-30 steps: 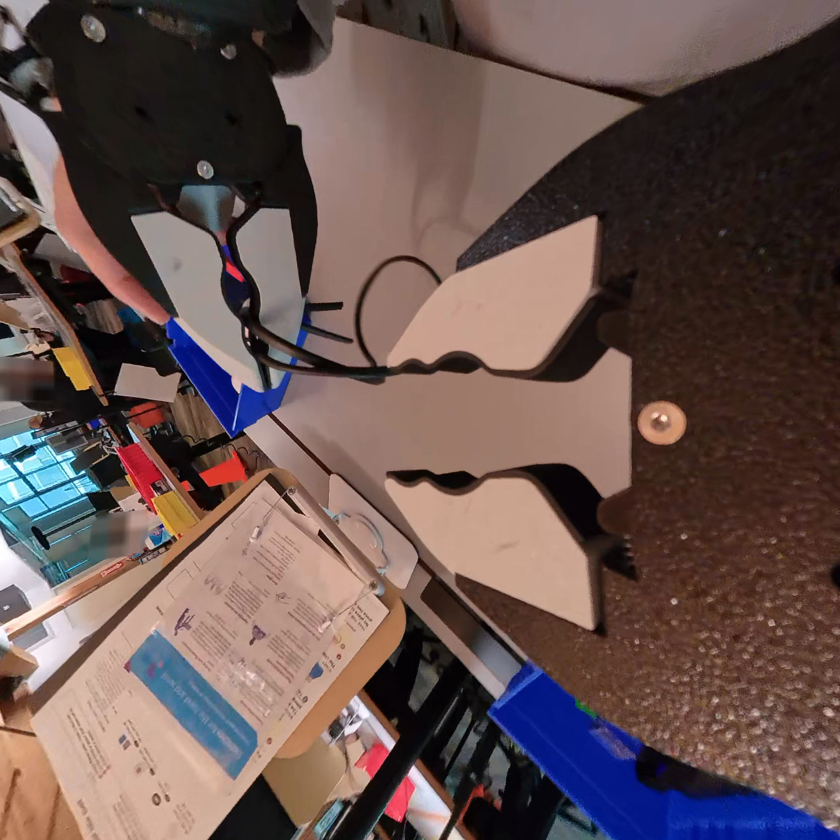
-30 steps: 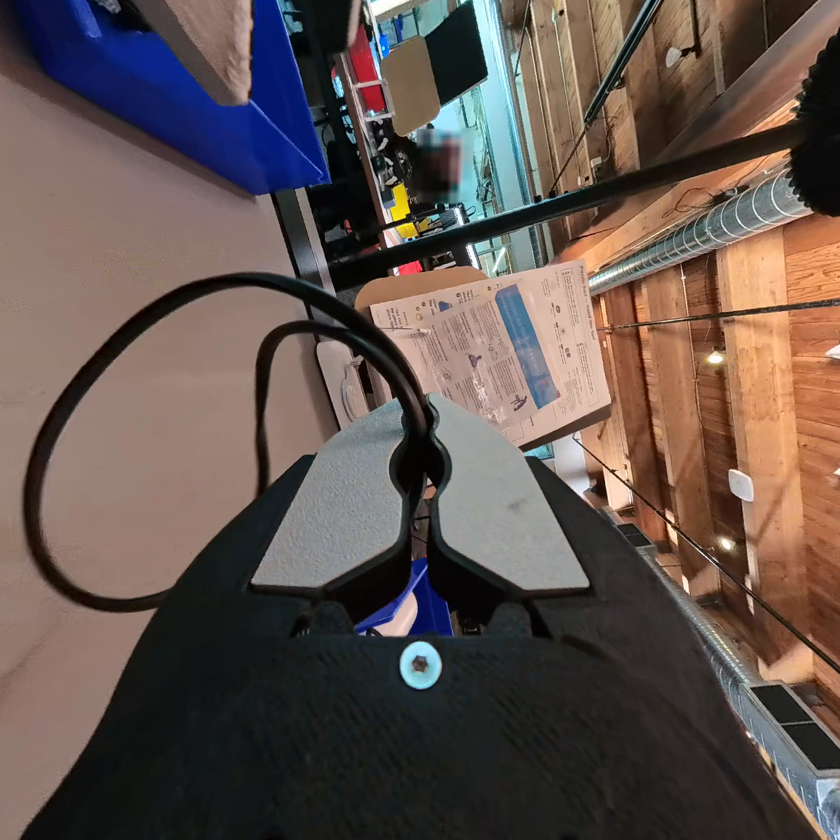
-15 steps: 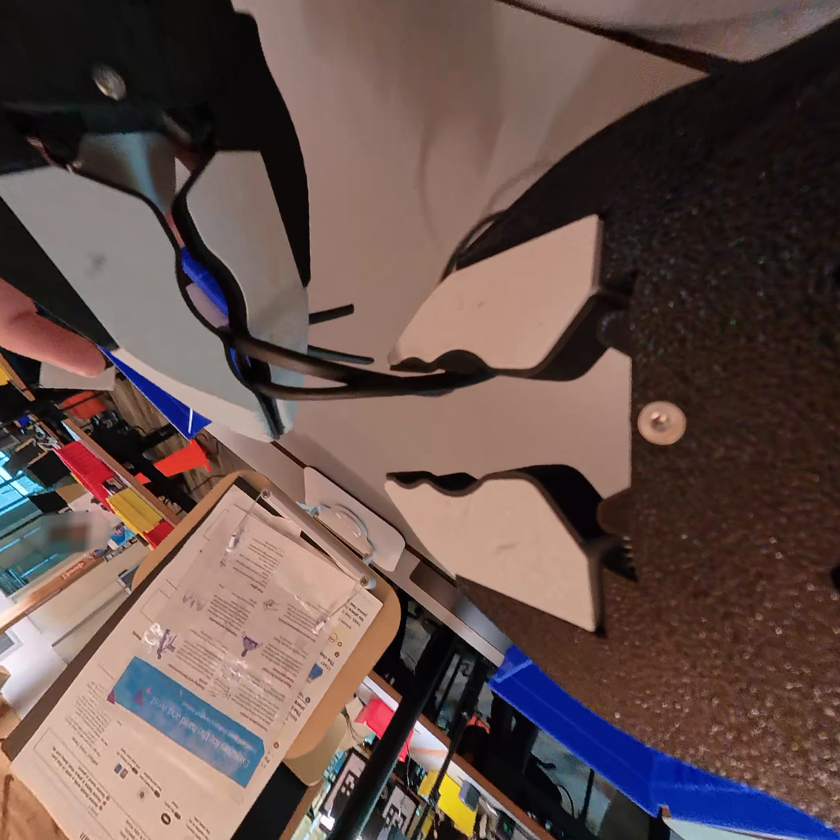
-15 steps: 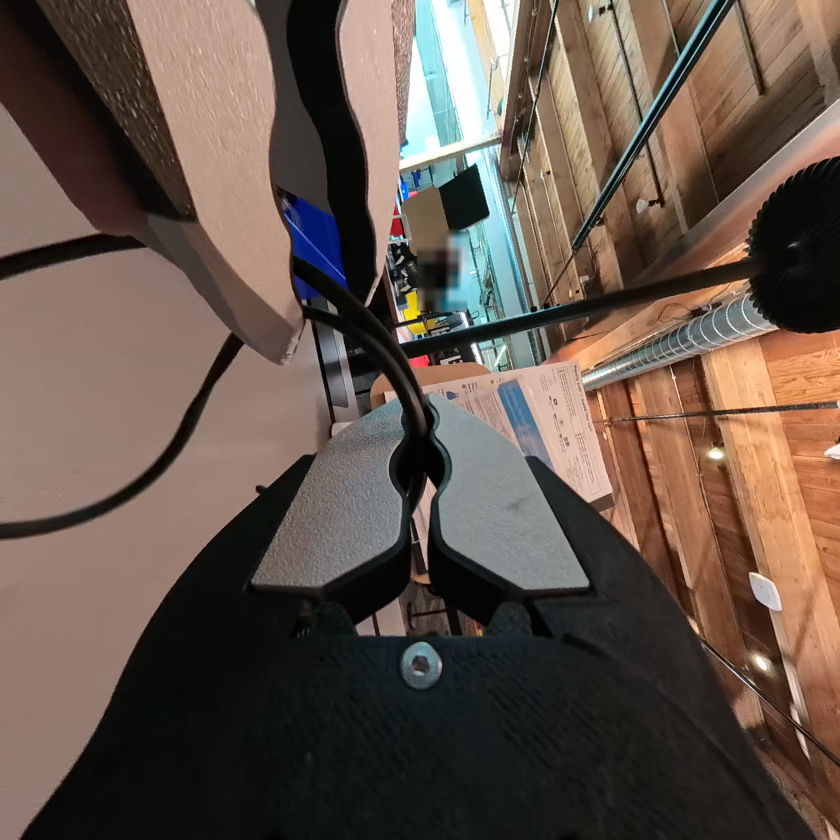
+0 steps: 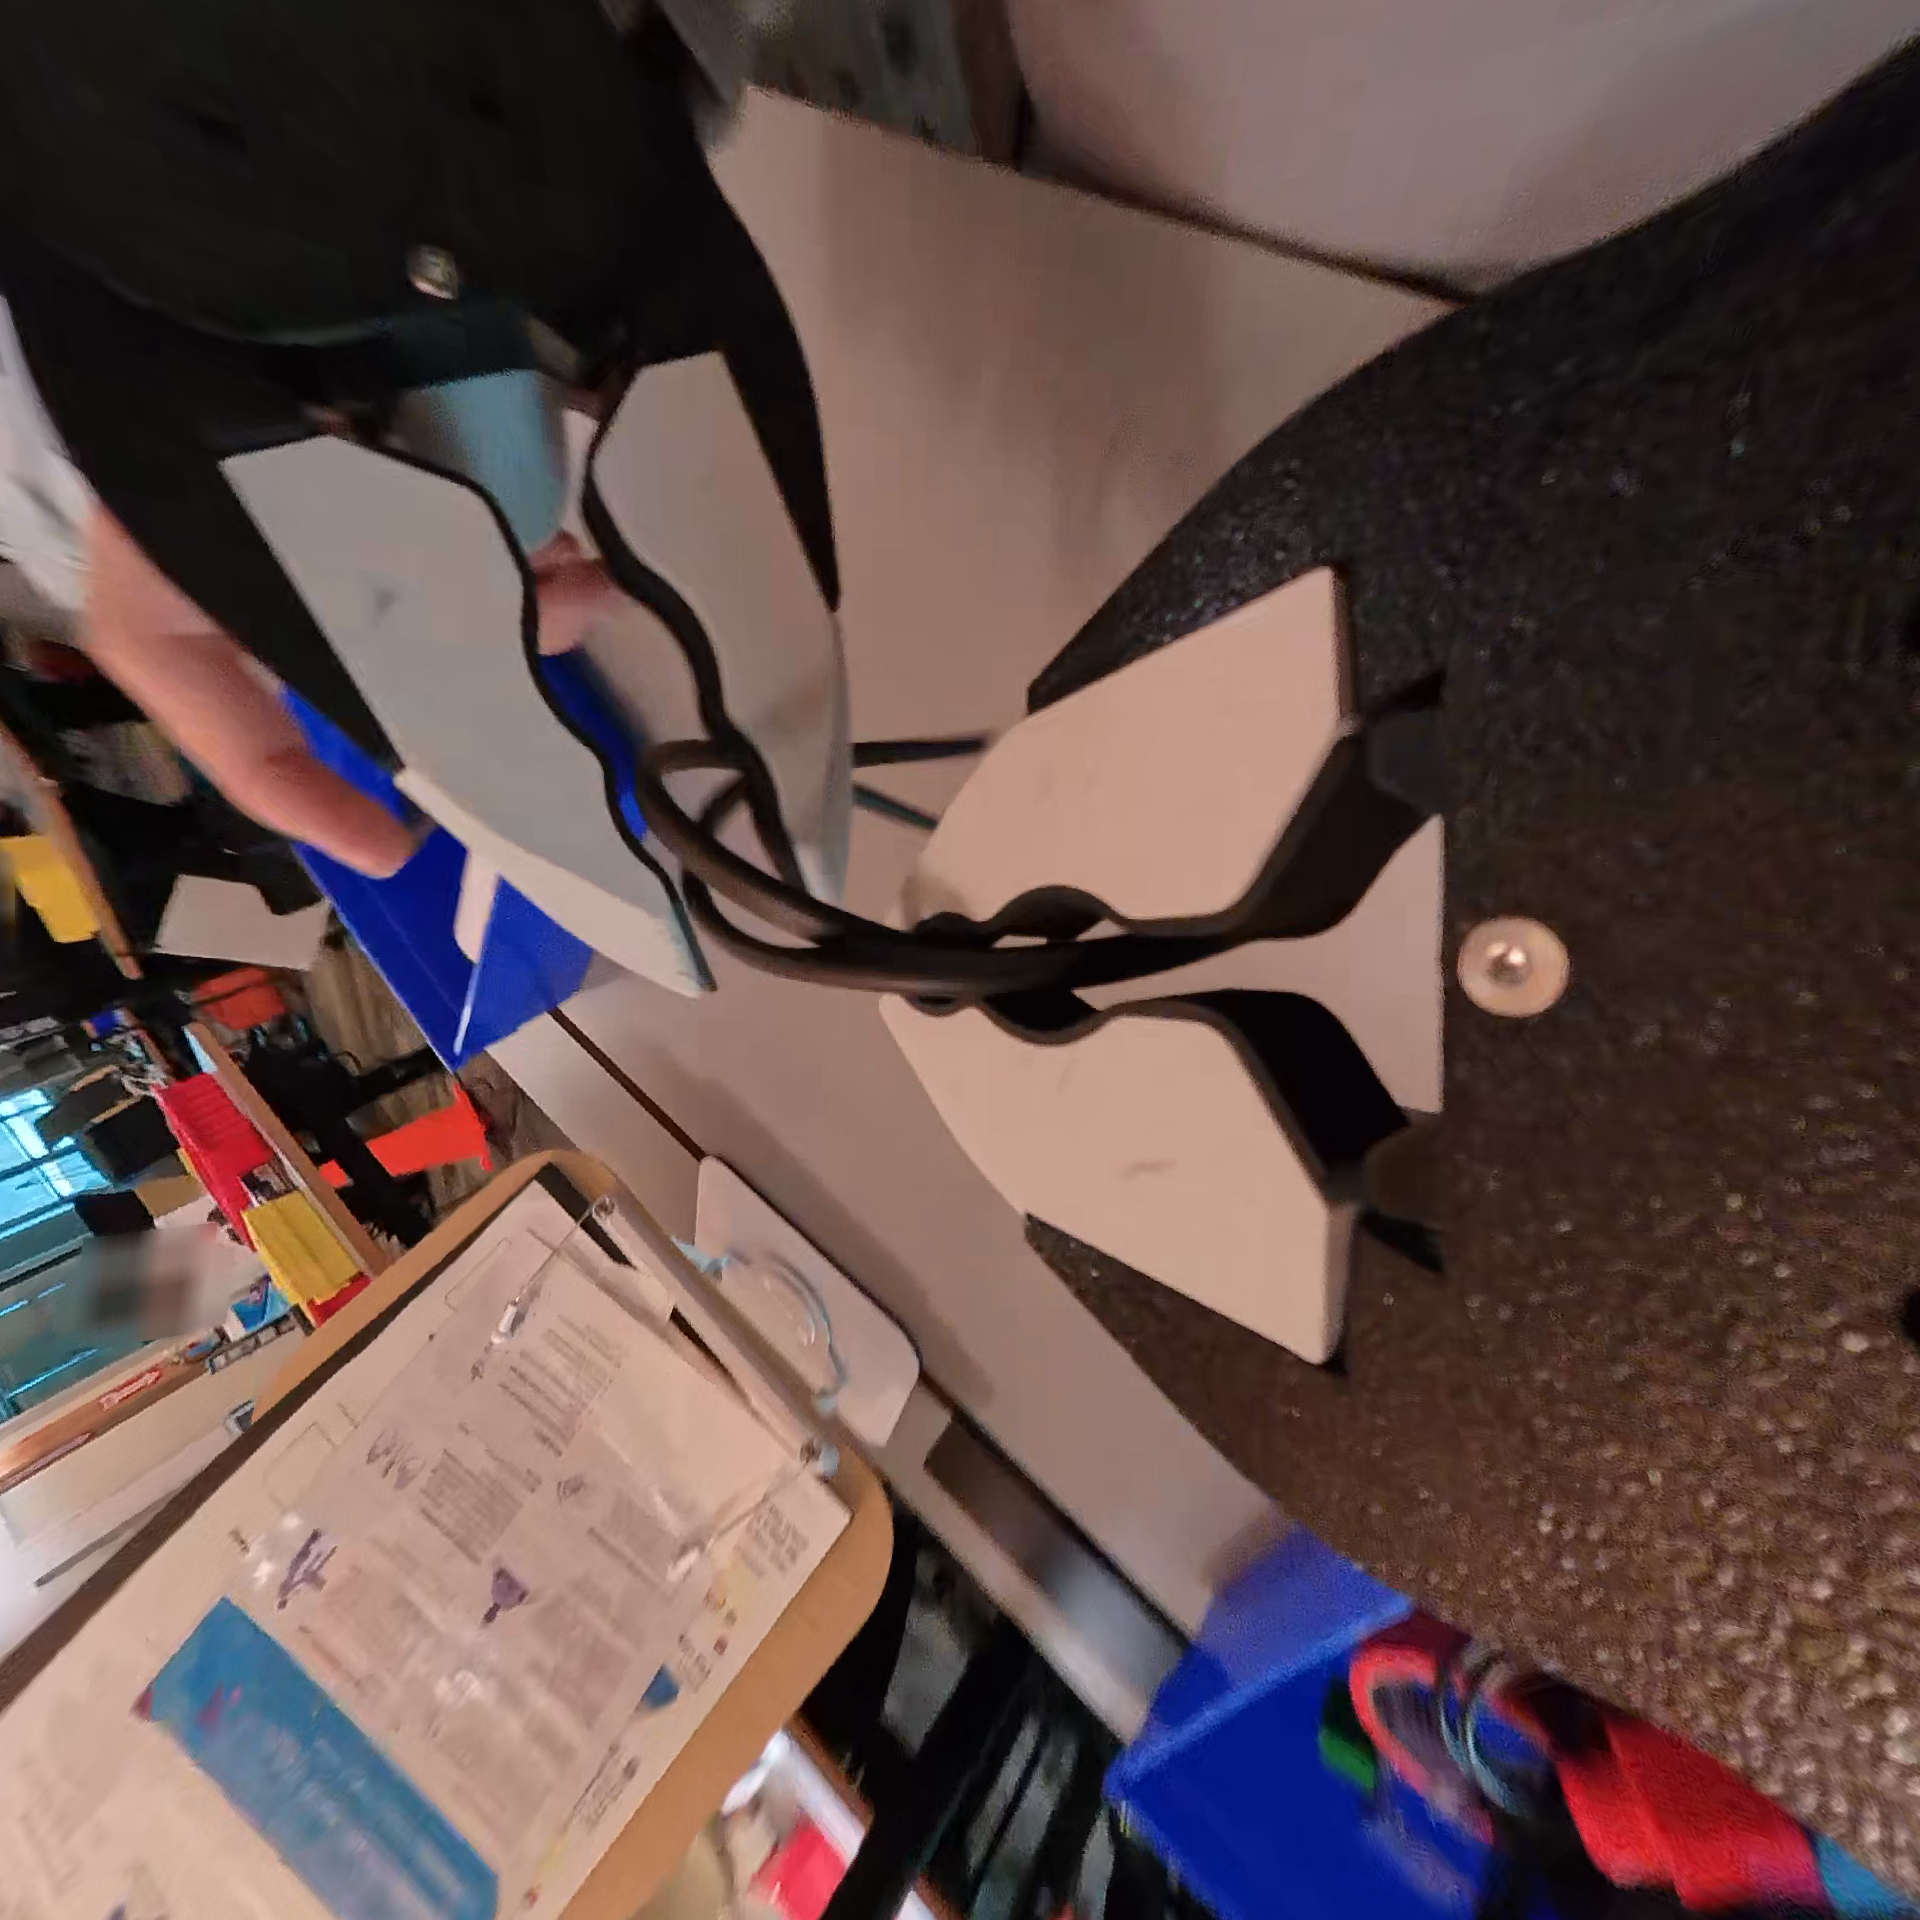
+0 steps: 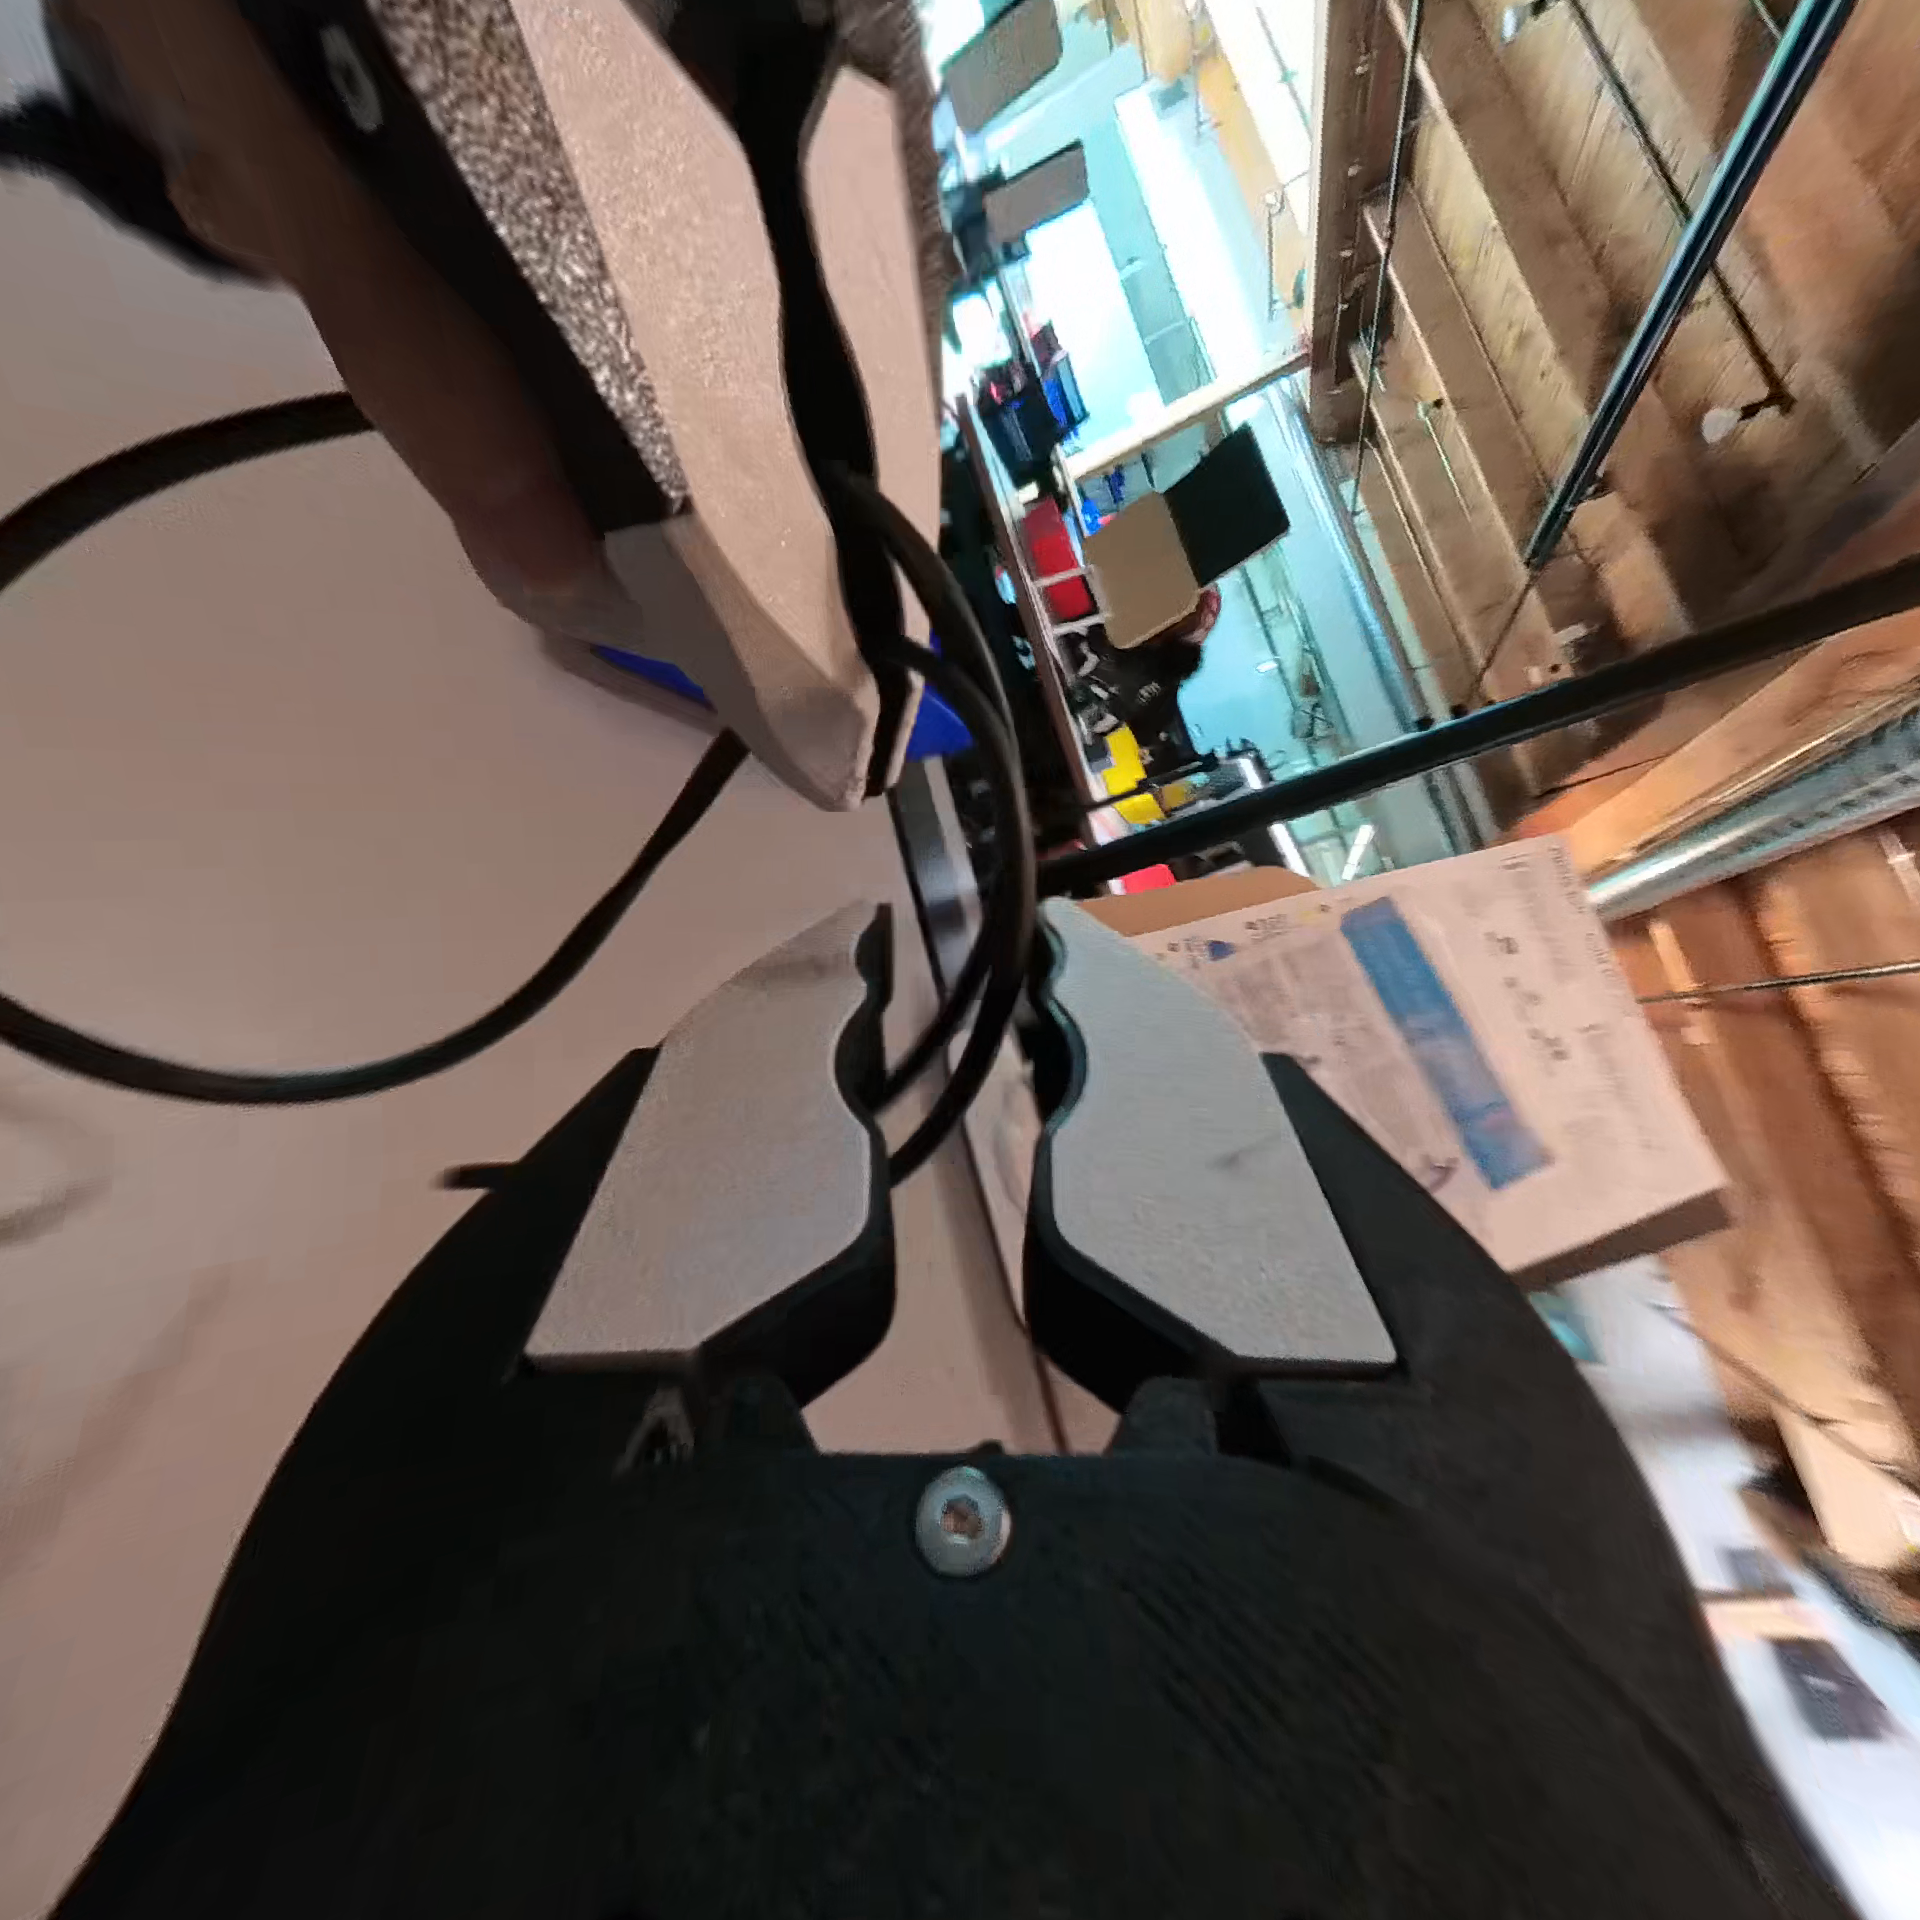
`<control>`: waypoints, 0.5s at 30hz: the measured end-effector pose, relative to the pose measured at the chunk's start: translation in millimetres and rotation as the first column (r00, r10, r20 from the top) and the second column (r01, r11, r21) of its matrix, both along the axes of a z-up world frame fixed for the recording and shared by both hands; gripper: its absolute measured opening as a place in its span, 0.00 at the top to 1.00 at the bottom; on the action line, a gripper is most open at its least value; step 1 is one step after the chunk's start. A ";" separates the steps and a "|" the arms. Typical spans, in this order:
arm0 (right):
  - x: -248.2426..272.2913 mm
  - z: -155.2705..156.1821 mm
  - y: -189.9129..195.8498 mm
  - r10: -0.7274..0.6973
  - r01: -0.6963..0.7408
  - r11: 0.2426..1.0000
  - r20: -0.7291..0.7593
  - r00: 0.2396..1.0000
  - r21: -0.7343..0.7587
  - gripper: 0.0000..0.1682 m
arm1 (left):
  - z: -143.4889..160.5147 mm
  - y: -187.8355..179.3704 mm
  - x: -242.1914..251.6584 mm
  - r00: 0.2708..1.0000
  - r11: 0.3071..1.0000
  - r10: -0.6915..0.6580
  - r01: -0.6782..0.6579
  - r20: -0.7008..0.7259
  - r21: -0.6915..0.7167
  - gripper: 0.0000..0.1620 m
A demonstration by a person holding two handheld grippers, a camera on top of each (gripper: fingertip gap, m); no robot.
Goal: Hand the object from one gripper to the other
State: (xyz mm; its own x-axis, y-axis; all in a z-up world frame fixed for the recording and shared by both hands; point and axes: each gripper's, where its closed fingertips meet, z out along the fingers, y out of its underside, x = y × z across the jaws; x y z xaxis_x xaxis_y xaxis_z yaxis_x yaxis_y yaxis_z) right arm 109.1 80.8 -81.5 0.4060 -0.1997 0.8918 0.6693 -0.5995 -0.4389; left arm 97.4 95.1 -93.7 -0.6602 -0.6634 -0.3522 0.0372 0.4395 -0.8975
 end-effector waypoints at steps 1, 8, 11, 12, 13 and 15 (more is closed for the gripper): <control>-1.0 1.5 0.7 0.025 -0.023 0.999 -0.046 0.999 0.043 0.82 | 2.8 2.9 1.6 1.000 0.998 -0.004 0.002 -0.031 -0.069 0.98; -15.0 -0.9 8.7 0.329 -0.102 0.918 -0.592 0.736 0.382 0.53 | 33.1 31.9 6.9 0.992 0.889 -0.060 0.002 -0.111 -0.458 0.98; -15.7 -11.4 17.7 0.401 -0.099 0.892 -0.669 0.625 0.442 0.49 | 37.8 27.8 -0.8 0.991 0.896 -0.104 0.059 -0.079 -0.440 0.98; -13.7 -15.0 20.0 0.386 -0.094 0.898 -0.668 0.636 0.429 0.47 | 37.5 24.7 -3.4 0.991 0.906 -0.117 0.078 -0.067 -0.416 0.98; -12.7 -18.1 21.3 0.363 -0.092 0.909 -0.663 0.655 0.407 0.47 | 36.4 22.2 -5.2 0.991 0.918 -0.121 0.091 -0.056 -0.386 0.98; -11.1 -16.1 20.1 0.331 -0.089 0.919 -0.627 0.705 0.385 0.47 | 32.1 18.9 -7.1 0.992 0.944 -0.118 0.100 -0.039 -0.313 0.98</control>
State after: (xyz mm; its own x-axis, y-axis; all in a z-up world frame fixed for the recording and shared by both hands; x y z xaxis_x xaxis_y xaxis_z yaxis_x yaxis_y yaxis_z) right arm 98.0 100.9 -97.6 0.9315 -0.2412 0.2721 0.2161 -0.2345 -0.9478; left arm 90.3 113.9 -61.6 -0.7475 -0.6567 -0.1004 0.0142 0.1352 -0.9907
